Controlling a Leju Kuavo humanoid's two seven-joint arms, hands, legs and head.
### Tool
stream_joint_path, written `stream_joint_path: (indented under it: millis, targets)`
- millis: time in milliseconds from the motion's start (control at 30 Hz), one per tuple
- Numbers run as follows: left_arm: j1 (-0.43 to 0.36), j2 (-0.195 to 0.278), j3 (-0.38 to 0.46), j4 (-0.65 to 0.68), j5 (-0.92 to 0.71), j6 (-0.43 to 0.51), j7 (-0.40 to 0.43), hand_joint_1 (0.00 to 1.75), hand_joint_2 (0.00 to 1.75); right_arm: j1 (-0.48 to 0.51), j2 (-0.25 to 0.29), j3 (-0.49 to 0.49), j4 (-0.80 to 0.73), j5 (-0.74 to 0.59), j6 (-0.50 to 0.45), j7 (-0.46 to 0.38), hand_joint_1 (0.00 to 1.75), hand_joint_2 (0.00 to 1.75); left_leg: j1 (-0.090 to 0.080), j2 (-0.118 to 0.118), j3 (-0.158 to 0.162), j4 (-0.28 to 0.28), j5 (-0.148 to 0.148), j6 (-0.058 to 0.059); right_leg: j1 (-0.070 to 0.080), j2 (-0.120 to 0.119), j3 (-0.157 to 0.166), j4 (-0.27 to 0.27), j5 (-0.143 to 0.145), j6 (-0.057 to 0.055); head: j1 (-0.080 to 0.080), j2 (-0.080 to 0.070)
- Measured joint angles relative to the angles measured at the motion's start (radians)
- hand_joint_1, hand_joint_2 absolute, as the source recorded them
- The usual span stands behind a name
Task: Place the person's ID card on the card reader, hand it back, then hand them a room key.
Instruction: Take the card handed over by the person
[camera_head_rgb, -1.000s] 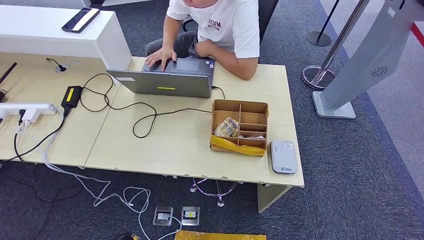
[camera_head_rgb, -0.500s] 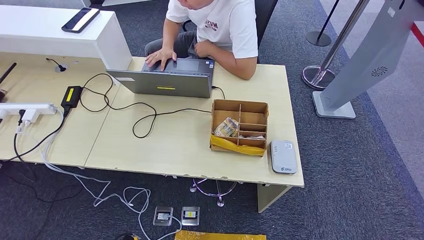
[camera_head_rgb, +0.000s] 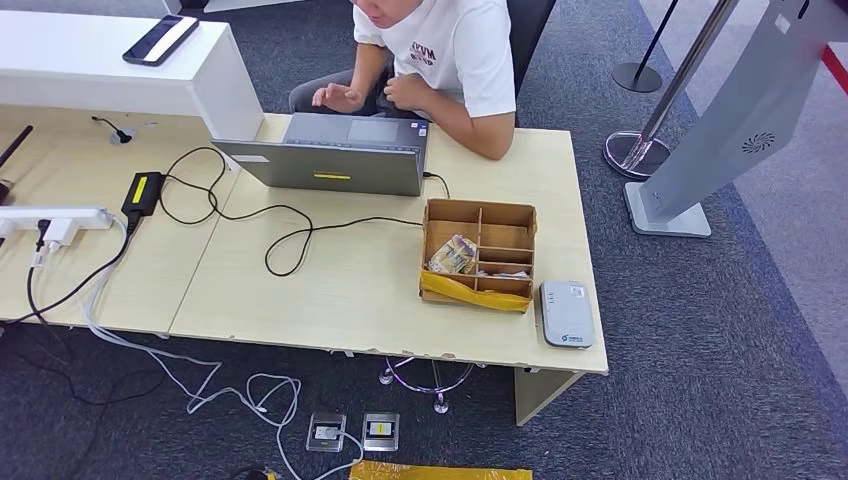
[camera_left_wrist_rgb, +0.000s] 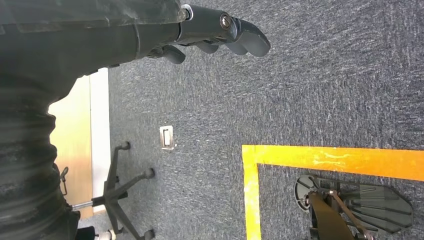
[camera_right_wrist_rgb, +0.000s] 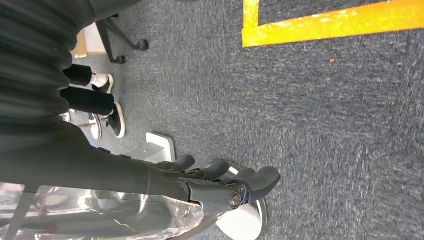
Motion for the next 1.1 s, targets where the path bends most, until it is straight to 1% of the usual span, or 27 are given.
stream_joint_path:
  millis: [833,1100]
  targets:
    - [0.0,-0.005,0.0,0.0,0.011,0.008,-0.002,0.0,1.75,0.011,-0.004,0.0,0.0,0.01,0.016,0.001,0.0,1.75,0.0,0.0,0.0,0.0,0.0,0.0,0.0,0.001,0.0,0.0,0.0,0.0,0.0,0.0]
    - [0.0,-0.01,0.0,0.0,0.011,0.011,-0.002,0.0,1.75,0.011,-0.006,0.02,0.0,0.018,0.018,-0.008,0.0,1.75,0.0,0.001,0.0,0.0,0.0,0.0,0.0,0.001,0.0,0.0,0.0,0.0,0.0,0.0]
